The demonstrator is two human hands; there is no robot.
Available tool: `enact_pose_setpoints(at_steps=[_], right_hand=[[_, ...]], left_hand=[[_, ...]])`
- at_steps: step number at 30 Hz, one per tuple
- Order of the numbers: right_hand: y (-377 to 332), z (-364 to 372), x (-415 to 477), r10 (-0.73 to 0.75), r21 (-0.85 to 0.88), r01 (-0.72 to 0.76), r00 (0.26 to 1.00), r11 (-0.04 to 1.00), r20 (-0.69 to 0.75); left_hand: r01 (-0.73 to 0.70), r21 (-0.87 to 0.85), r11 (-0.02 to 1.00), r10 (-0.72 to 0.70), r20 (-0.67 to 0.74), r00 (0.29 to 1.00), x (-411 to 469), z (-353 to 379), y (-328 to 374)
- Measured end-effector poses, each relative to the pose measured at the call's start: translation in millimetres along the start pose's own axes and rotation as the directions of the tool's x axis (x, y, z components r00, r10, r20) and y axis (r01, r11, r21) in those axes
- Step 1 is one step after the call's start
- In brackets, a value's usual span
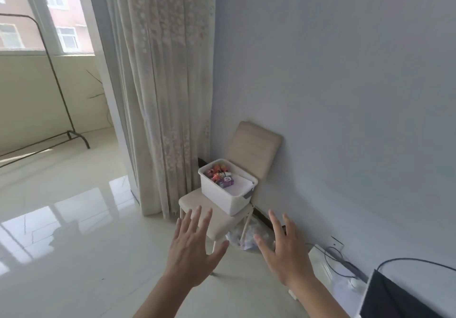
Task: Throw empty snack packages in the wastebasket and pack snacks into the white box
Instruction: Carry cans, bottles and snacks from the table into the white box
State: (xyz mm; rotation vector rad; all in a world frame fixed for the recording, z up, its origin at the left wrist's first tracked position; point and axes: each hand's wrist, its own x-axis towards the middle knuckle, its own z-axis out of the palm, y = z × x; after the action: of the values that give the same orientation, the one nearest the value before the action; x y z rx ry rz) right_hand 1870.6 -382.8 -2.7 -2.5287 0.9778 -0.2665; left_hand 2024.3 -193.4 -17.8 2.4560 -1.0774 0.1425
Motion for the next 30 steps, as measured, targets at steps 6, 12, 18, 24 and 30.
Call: enact_pose_setpoints(at_steps=[6, 12, 18, 24, 30], right_hand=[[-2, 28, 36, 0.056, -0.007, -0.056, 0.998, 0.998, 0.004], [8, 56, 93, 0.087, 0.006, -0.087, 0.994, 0.996, 0.067], [28, 85, 192, 0.092, 0.053, -0.099, 0.99, 0.994, 0.11], [40, 96, 301, 0.068, 0.082, -0.081, 0.986, 0.993, 0.151], [51, 102, 382, 0.035, 0.075, -0.051, 0.979, 0.996, 0.202]], left_hand=[[-0.055, -0.023, 0.998, 0.056, 0.045, 0.997, 44, 26, -36], [-0.041, 0.006, 0.999, 0.04, 0.129, 0.991, 99, 61, -59], [-0.036, 0.042, 0.998, 0.028, 0.19, 0.981, 182, 99, -65], [0.0, 0.079, 0.997, -0.018, 0.223, 0.975, 282, 122, -65], [0.046, 0.061, 0.997, -0.059, 0.235, 0.97, 341, 152, -63]])
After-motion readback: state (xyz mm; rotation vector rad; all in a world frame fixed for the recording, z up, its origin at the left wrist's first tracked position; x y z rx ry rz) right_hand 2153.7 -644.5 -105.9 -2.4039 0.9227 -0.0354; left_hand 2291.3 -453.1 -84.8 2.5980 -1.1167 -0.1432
